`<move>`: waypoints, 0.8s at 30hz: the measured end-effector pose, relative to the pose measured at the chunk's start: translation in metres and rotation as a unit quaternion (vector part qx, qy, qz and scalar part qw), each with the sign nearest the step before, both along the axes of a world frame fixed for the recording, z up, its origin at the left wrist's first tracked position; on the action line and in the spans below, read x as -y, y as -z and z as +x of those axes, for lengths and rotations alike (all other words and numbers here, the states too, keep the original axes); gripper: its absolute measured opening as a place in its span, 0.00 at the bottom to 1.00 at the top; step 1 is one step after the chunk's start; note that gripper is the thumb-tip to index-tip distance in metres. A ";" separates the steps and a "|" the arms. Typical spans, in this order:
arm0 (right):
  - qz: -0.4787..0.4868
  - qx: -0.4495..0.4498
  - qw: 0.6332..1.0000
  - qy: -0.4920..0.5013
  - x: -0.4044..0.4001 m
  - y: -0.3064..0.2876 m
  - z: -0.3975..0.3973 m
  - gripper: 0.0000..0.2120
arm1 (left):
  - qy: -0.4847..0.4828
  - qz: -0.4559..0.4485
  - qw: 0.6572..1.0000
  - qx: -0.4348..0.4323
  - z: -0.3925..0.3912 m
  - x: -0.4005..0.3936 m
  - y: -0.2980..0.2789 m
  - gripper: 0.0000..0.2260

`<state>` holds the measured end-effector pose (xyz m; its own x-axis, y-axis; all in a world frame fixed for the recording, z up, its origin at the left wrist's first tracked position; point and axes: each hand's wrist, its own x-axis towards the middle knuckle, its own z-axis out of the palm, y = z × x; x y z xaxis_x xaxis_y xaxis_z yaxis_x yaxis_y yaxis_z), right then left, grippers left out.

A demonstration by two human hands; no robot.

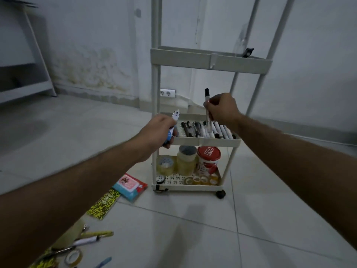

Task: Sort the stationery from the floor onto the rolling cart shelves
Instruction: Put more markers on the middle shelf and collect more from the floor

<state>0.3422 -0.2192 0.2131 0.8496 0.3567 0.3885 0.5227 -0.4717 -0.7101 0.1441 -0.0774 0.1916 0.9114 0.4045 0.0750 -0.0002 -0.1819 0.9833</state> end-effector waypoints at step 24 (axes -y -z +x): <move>-0.006 -0.069 0.984 -0.165 0.062 -0.023 -0.036 0.16 | 0.016 -0.083 0.996 0.012 0.051 0.060 -0.015 0.09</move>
